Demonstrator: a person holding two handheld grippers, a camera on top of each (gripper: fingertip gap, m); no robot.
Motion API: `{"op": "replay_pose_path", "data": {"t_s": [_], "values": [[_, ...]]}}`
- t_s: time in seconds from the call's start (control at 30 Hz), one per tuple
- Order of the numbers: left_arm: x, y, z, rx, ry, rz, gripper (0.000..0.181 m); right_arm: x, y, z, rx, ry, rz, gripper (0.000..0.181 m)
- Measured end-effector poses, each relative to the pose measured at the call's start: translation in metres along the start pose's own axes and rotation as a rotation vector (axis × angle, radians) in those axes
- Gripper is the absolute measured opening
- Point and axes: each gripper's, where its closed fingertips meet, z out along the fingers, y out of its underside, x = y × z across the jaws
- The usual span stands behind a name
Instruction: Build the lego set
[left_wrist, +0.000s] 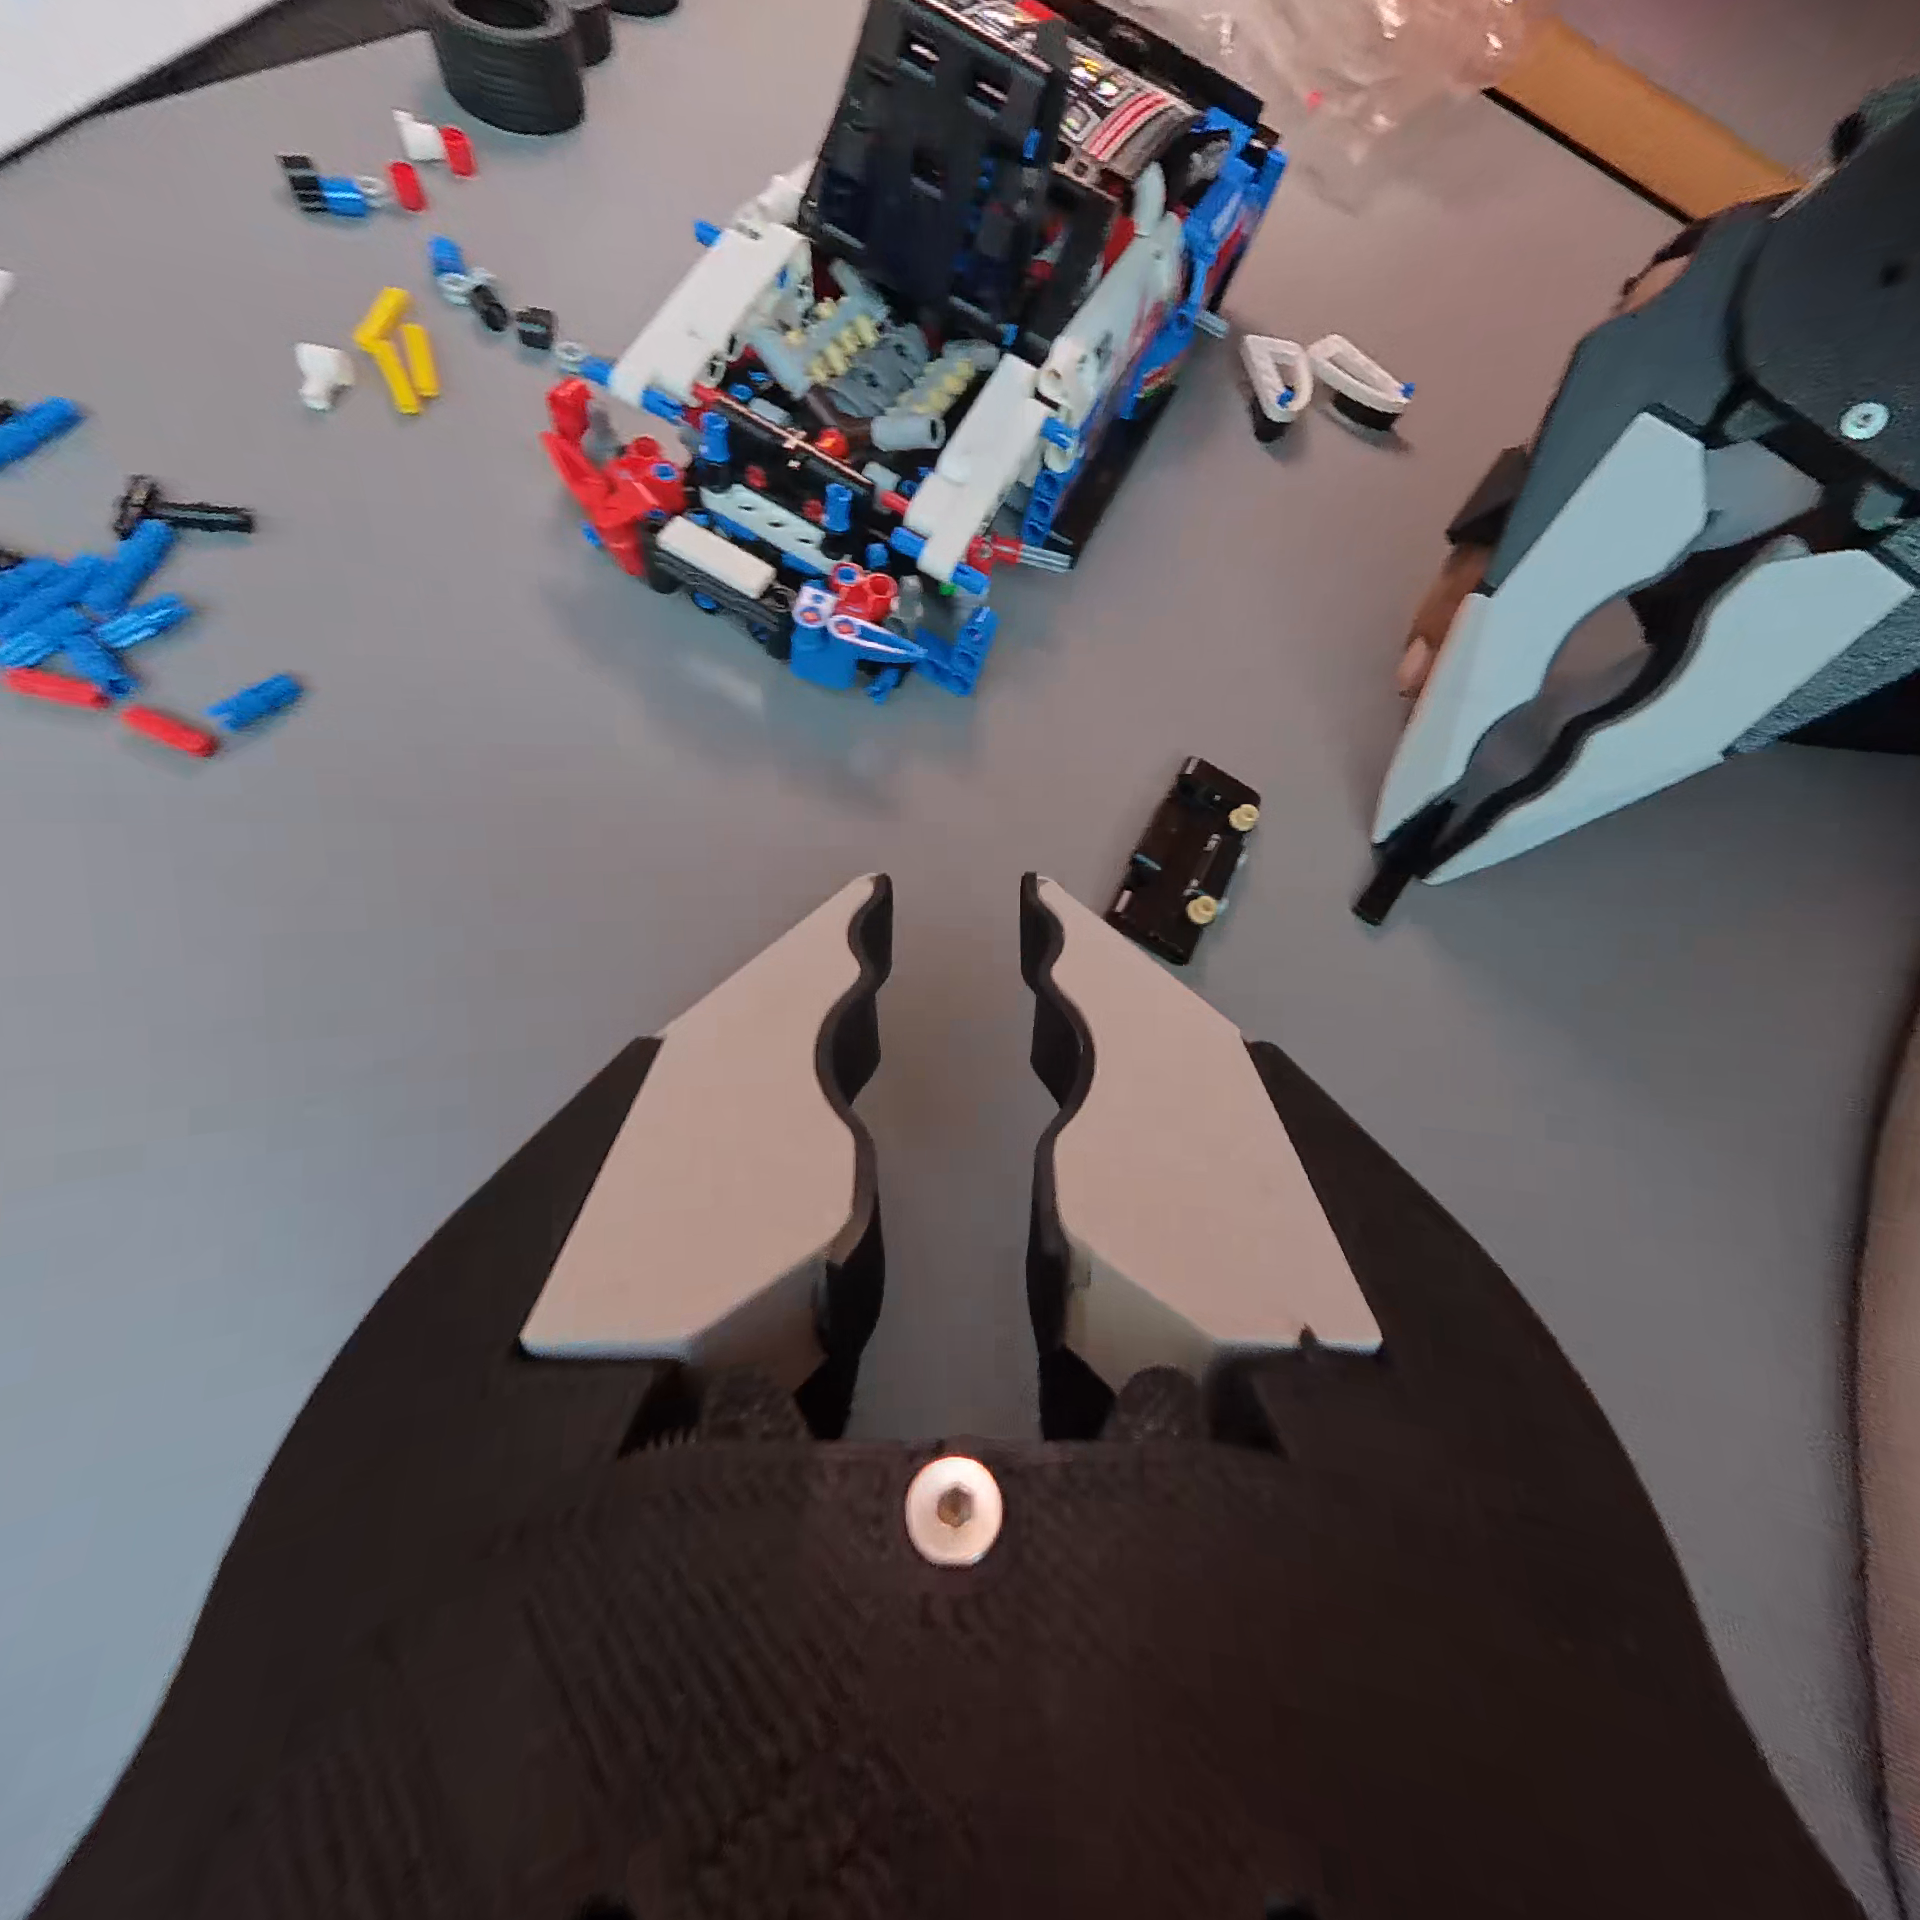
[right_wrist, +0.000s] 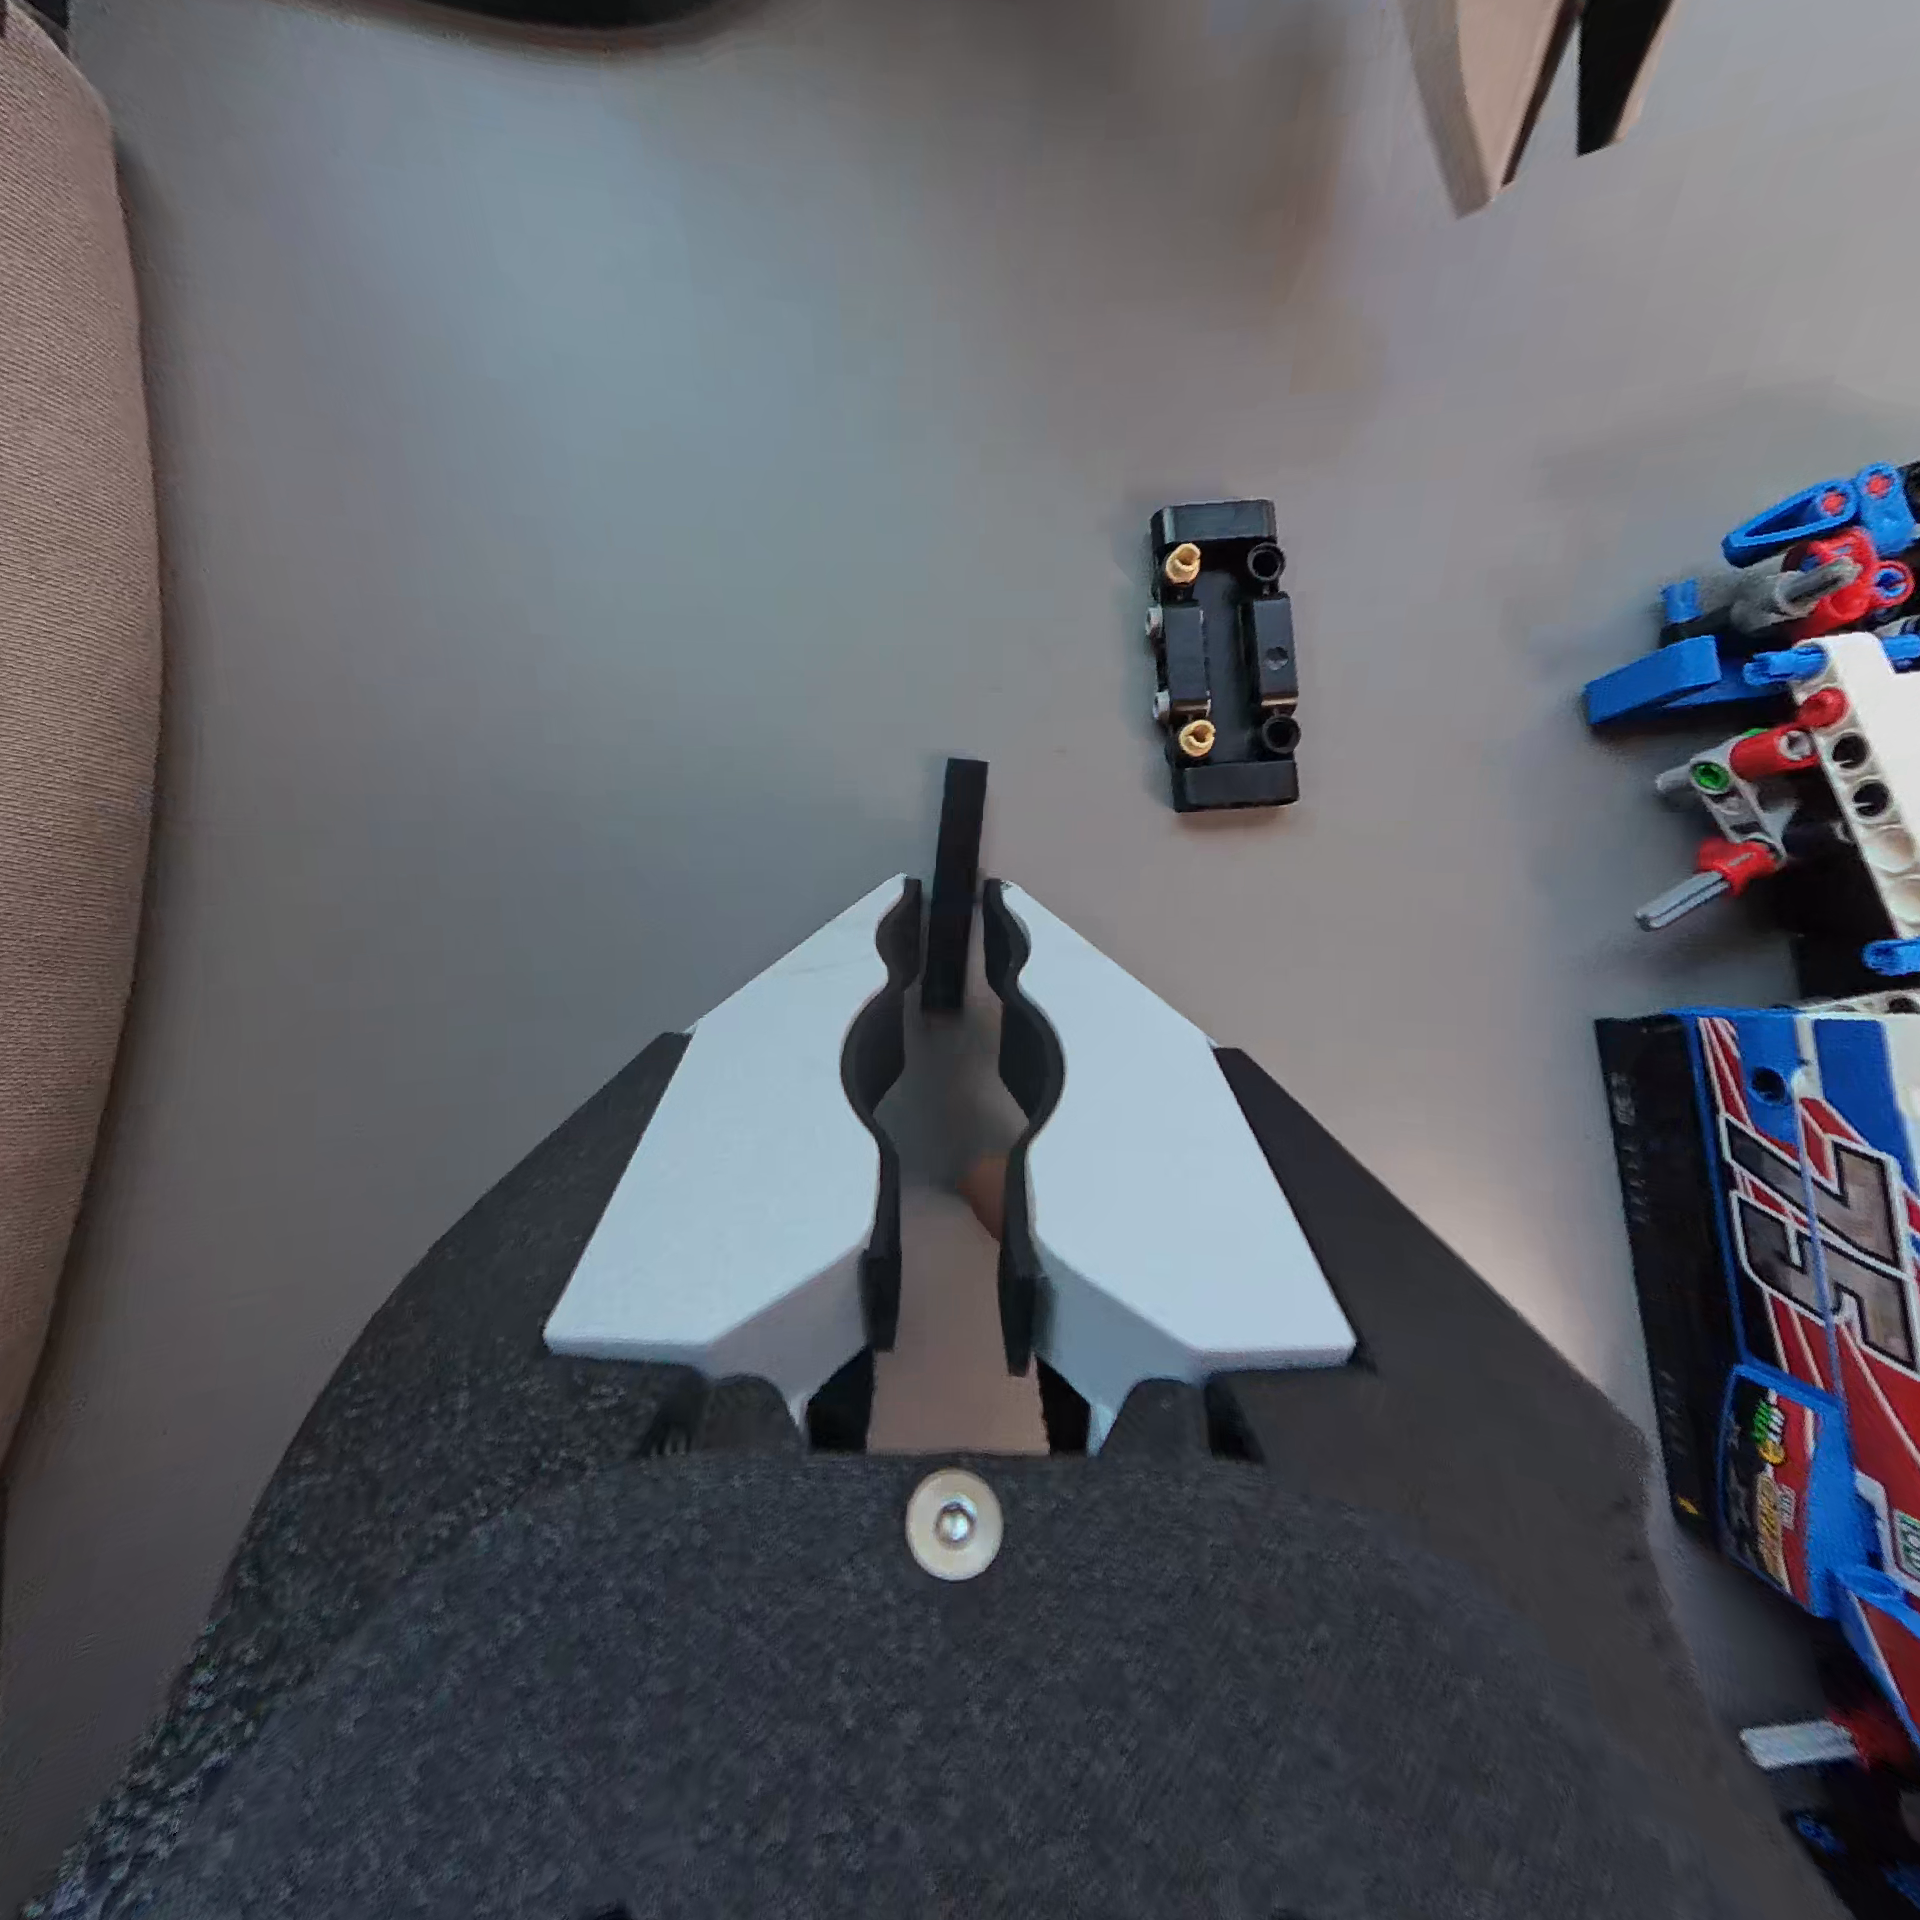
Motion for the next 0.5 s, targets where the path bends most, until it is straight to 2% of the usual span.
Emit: {"op": "replay_pose_path", "data": {"t_s": [0.13,0.23,0.33,0.37,0.5], "values": [[-0.026,-0.008,-0.01,0.05,-0.146,0.017,0.021,0.007,-0.003,-0.006,0.047,0.063,-0.038,0.019],[-0.047,-0.024,-0.031,0.102,-0.278,0.06,0.023,0.018,-0.019,-0.025,0.205,0.134,-0.032,0.019],[-0.079,-0.049,-0.072,0.113,-0.462,0.135,0.023,0.032,-0.031,-0.052,0.386,0.221,0.002,0.014],[-0.09,-0.058,-0.087,0.102,-0.513,0.155,0.022,0.036,-0.032,-0.06,0.43,0.247,0.017,0.0],[-0.146,-0.086,-0.133,-0.055,-0.666,0.182,0.025,0.041,-0.034,-0.081,0.567,0.269,0.066,0.0]]}}
